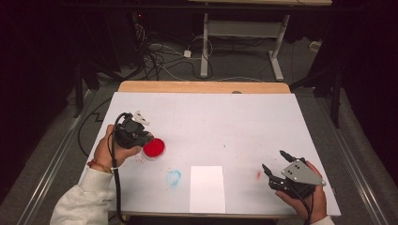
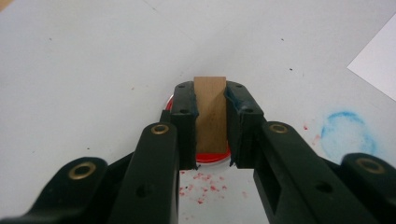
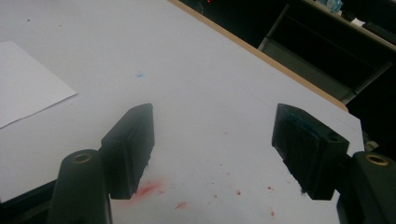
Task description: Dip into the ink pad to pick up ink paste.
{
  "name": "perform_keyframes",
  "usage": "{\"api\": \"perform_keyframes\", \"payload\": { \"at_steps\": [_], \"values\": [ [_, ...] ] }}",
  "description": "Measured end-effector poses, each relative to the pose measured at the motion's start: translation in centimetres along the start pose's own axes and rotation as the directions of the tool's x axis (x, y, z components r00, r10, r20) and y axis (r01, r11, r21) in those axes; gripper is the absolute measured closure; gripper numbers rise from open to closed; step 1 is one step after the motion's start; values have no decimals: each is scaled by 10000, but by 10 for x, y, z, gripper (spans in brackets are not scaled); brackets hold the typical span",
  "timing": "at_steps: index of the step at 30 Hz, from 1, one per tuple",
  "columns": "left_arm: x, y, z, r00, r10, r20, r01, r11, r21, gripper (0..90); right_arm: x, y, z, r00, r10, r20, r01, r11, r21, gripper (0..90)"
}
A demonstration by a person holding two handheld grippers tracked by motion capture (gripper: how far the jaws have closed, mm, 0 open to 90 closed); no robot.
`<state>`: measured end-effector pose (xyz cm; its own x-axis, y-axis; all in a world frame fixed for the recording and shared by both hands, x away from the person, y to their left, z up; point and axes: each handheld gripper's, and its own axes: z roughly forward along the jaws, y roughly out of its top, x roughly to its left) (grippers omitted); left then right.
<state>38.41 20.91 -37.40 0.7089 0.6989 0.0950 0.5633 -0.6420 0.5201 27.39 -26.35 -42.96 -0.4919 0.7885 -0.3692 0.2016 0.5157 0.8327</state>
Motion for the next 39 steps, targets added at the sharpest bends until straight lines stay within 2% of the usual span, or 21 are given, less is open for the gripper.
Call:
{"api": "perform_keyframes", "payload": {
  "at_steps": [5, 11, 15, 18, 25, 32, 39],
  "values": [
    [0, 1, -1, 10000, 39, 52, -39, 10000, 33, 738, 0, 0, 0, 10000, 29, 9, -29, 10000, 9, 304],
    [-2, 3, 15, 9997, 112, 219, -118, 9995, 280, 738, 0, -1, -1, 10000, 58, 22, -57, 10000, -44, 304],
    [0, 2, 34, 9995, 82, 295, -105, 9968, 790, 738, 0, -2, -1, 10000, 40, 36, -40, 10000, 29, 304],
    [4, 0, 47, 9984, -40, 564, -20, 9944, 1059, 738, 0, -2, -1, 10000, 15, 31, -15, 10000, 40, 304],
    [7, -1, 68, 9976, -31, 688, -93, 9836, 1804, 738, 0, -3, -2, 10000, 28, 55, -28, 9999, 112, 305],
    [11, -3, 70, 9949, -327, 951, 160, 9851, 1714, 739, -1, -4, -2, 10000, 10, 89, -11, 9999, 130, 304],
    [11, -3, 71, 9944, -504, 929, 336, 9842, 1738, 739, 1, -3, -2, 10000, -20, 75, 19, 9999, 142, 304]
  ]
}}
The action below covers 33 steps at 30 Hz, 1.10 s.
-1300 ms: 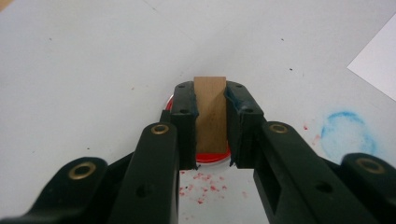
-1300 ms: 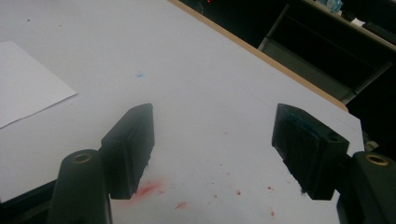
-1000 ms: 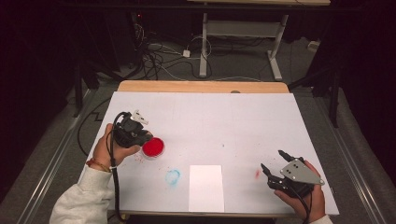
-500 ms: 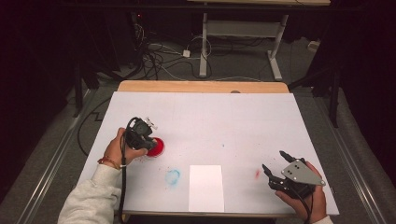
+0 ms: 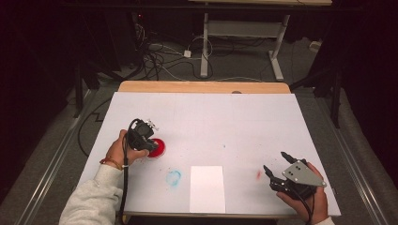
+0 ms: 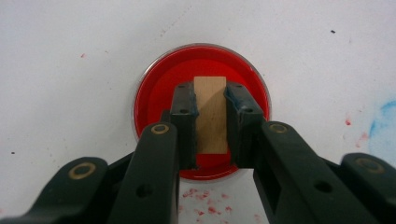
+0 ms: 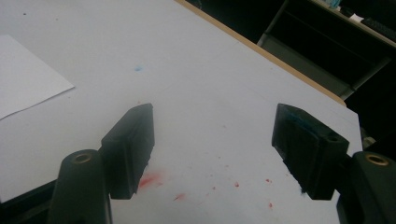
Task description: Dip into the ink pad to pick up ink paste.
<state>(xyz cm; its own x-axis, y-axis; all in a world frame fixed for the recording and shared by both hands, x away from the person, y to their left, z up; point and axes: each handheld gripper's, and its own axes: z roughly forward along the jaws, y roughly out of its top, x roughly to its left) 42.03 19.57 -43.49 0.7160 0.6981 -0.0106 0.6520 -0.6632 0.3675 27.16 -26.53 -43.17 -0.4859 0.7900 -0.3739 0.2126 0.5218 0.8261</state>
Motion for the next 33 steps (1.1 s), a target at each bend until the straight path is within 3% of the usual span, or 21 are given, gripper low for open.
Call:
{"api": "perform_keyframes", "payload": {
  "at_steps": [4, 9, 14, 33],
  "values": [
    [1, -1, 0, 9999, -115, 98, 116, 9999, -40, 740, 1, 1, 1, 10000, -47, -31, 47, 10000, -9, 304],
    [-7, 2, 1, 9988, 216, -433, -208, 9996, 199, 740, 2, 1, 1, 10000, -62, -48, 62, 10000, -5, 304],
    [1, -1, 1, 9999, -131, 63, 131, 9999, -81, 739, 1, 1, 1, 10000, -45, -28, 45, 10000, 9, 304],
    [0, -2, 1, 9999, -154, -19, 154, 9998, -138, 739, 2, 2, 1, 9999, -108, 10, 108, 9999, 3, 304]
  ]
}}
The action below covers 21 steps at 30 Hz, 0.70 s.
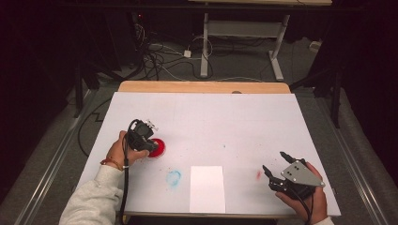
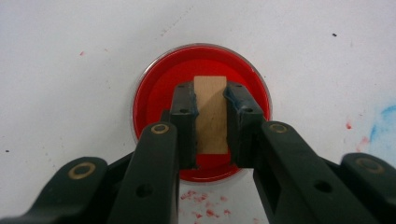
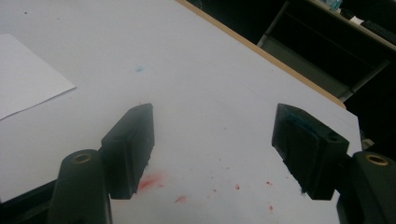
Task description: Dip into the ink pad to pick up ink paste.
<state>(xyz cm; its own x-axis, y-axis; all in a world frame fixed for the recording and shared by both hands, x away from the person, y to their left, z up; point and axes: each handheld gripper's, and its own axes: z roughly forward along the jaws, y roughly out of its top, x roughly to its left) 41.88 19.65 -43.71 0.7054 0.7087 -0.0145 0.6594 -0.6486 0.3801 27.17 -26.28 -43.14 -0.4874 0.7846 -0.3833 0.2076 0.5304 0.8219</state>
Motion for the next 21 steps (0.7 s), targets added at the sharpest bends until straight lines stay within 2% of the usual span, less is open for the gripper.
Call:
{"api": "perform_keyframes", "payload": {
  "at_steps": [4, 9, 12, 15, 21],
  "values": [
    [0, -2, 0, 10000, -60, 13, 61, 9998, -165, 738, 0, 0, 0, 10000, -19, -9, 19, 10000, -8, 304],
    [-1, -3, -3, 9999, 59, -94, -61, 9997, -218, 738, -1, 0, 0, 10000, 16, -9, -16, 10000, -21, 304],
    [-1, -5, -7, 10000, 54, 20, -53, 9984, -558, 738, -2, 0, 1, 10000, 29, 4, -29, 10000, -48, 304],
    [-2, -9, -15, 9999, 95, -134, -107, 9957, -924, 738, -3, 1, 2, 10000, 61, 14, -61, 9999, -80, 304],
    [-3, -18, -34, 9996, 161, -231, -197, 9860, -1657, 737, -4, 2, 5, 9999, 114, -41, -115, 9999, -67, 304]
  ]
}}
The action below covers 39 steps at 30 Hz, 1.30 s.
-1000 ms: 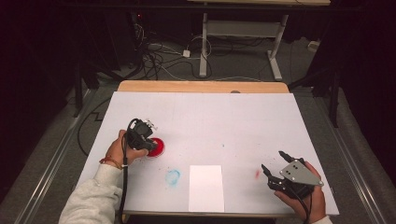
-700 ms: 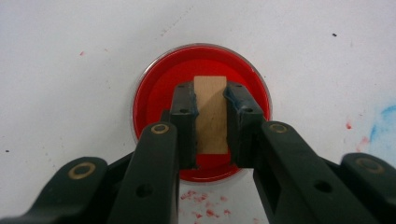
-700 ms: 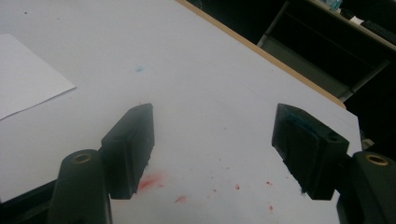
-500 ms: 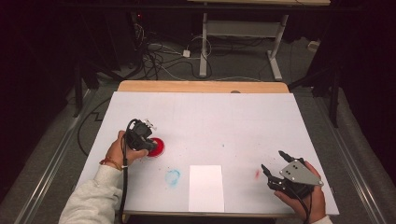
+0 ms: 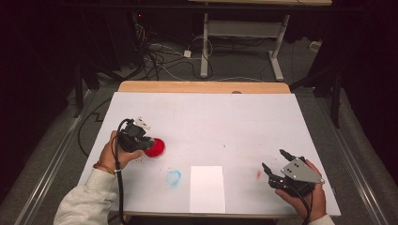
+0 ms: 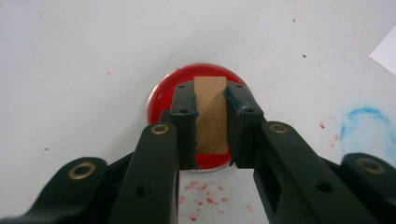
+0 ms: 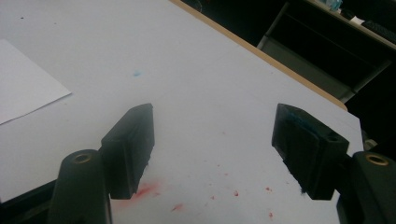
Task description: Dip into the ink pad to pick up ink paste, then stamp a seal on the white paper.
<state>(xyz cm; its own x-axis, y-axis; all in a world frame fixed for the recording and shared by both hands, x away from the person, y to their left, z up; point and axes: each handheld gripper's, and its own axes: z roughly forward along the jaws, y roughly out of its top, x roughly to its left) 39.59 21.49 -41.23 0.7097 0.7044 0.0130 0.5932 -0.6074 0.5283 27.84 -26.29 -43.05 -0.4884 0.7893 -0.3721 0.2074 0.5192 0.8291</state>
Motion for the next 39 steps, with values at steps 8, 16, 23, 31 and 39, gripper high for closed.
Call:
{"api": "perform_keyframes", "payload": {
  "at_steps": [8, 16, 23, 31, 39],
  "values": [
    [-5, -1, -14, 9999, 161, -38, -163, 9986, -511, 738, 0, 0, 0, 10000, 26, -8, -26, 10000, -46, 304],
    [-12, -2, -21, 9998, 160, -122, -173, 9941, -1075, 738, 1, 2, 2, 9999, 61, -117, -63, 9999, -133, 304],
    [-25, 2, -31, 9976, 686, 38, -675, 9890, -1315, 737, 2, 3, 4, 9998, -14, -213, 12, 10000, -87, 304],
    [-45, 8, -36, 9893, 1420, 342, -1357, 9803, -1436, 738, 1, 4, 6, 9994, 77, -332, -83, 9998, -184, 304],
    [-53, 11, -38, 9873, 1491, 544, -1383, 9762, -1672, 737, 3, 3, 6, 9992, 52, -387, -59, 9998, -173, 303]
  ]
}}
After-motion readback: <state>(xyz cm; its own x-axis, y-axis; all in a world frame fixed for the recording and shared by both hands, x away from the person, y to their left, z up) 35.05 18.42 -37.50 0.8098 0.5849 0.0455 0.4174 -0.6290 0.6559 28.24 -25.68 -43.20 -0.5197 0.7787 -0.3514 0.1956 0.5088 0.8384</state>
